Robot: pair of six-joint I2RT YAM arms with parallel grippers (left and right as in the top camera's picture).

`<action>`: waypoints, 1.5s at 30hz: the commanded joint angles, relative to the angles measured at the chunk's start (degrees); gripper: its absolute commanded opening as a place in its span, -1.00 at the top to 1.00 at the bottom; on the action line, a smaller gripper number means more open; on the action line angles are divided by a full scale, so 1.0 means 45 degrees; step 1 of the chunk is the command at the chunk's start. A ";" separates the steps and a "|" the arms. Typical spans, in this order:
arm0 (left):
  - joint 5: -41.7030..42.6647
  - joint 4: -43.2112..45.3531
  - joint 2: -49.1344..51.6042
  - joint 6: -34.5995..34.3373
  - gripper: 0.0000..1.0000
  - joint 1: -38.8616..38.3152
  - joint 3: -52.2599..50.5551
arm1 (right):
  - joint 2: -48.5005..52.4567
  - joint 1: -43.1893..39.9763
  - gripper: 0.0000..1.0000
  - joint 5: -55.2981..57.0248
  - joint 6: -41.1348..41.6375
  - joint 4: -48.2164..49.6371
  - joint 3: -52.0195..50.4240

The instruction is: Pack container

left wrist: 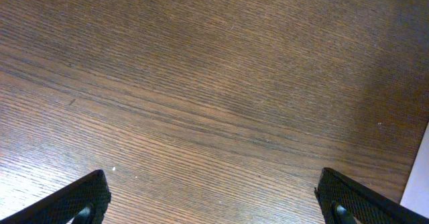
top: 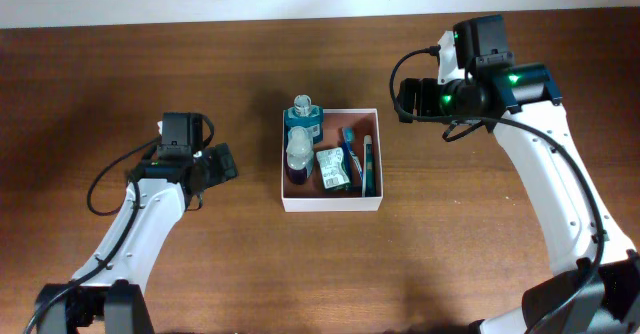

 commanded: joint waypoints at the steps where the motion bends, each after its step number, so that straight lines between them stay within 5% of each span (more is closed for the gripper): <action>1: -0.0087 -0.0010 0.0092 0.0112 -0.99 0.0019 -0.0063 | -0.0165 -0.0083 -0.97 0.0078 -0.0131 0.0005 0.0165; 21: -0.0087 -0.0005 0.0092 0.0112 -0.99 0.0019 -0.0063 | -0.1161 -0.0083 -0.97 0.0073 -0.0131 0.0005 0.0155; 45: -0.0087 -0.0005 0.0092 0.0112 -0.99 0.0019 -0.0063 | -1.3595 -0.0087 -0.97 0.0277 -0.0131 -0.0005 -0.0636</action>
